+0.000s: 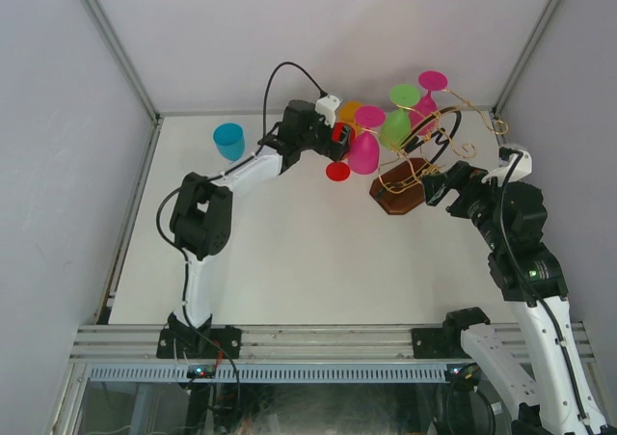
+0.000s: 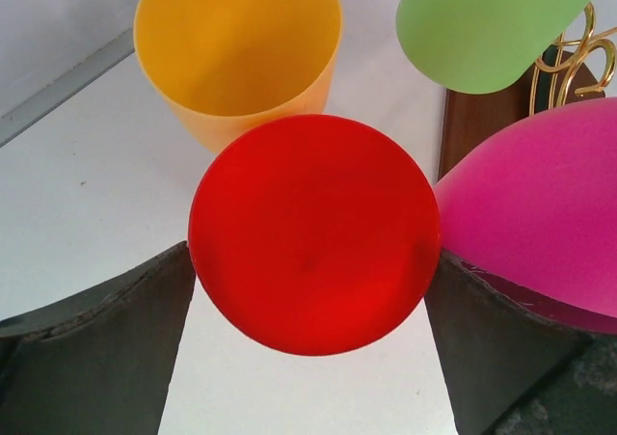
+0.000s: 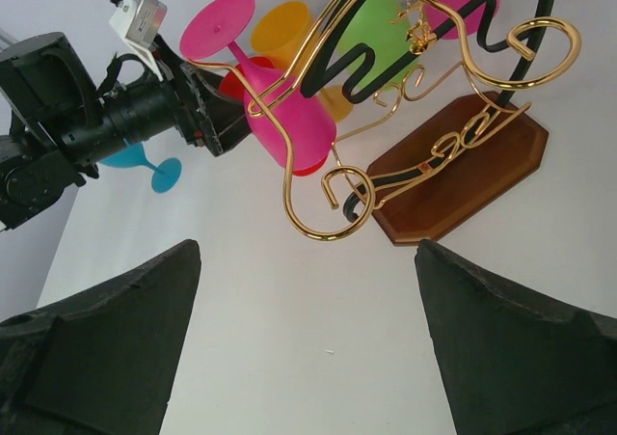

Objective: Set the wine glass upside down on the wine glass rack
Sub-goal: Pick up the wine glass at the center of the board.

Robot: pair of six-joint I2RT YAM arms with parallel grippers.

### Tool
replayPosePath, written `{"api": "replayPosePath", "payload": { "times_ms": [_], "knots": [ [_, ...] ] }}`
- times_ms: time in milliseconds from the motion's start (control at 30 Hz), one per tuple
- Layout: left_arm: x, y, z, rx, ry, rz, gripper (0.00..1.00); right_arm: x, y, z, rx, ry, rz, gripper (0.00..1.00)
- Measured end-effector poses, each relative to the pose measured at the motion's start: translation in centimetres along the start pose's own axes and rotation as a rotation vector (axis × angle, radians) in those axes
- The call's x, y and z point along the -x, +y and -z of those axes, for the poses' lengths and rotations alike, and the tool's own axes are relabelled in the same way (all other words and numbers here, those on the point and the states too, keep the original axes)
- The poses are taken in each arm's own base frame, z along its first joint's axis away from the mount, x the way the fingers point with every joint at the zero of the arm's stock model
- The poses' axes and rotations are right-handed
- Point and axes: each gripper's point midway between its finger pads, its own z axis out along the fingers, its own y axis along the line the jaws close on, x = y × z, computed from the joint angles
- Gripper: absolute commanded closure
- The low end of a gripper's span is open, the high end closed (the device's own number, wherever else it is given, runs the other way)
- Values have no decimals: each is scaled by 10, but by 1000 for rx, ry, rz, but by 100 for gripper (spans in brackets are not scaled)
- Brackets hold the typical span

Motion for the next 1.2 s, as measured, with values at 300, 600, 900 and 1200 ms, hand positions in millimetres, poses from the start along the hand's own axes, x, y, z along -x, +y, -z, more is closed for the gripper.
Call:
{"api": "replayPosePath", "payload": {
  "times_ms": [300, 600, 900, 1200],
  "knots": [
    [10, -4, -9, -35, -16, -2, 10, -6, -7, -3, -16, 14, 5, 8],
    [11, -5, -10, -42, -18, -2, 19, -7, -7, -3, -10, 19, 6, 8],
    [1, 4, 15, 48, -22, -4, 19, -6, -7, 0, -7, 10, 5, 8],
    [-18, 13, 64, 170, 3, 4, 18, -1, -9, 5, -15, -17, 7, 8]
  ]
}}
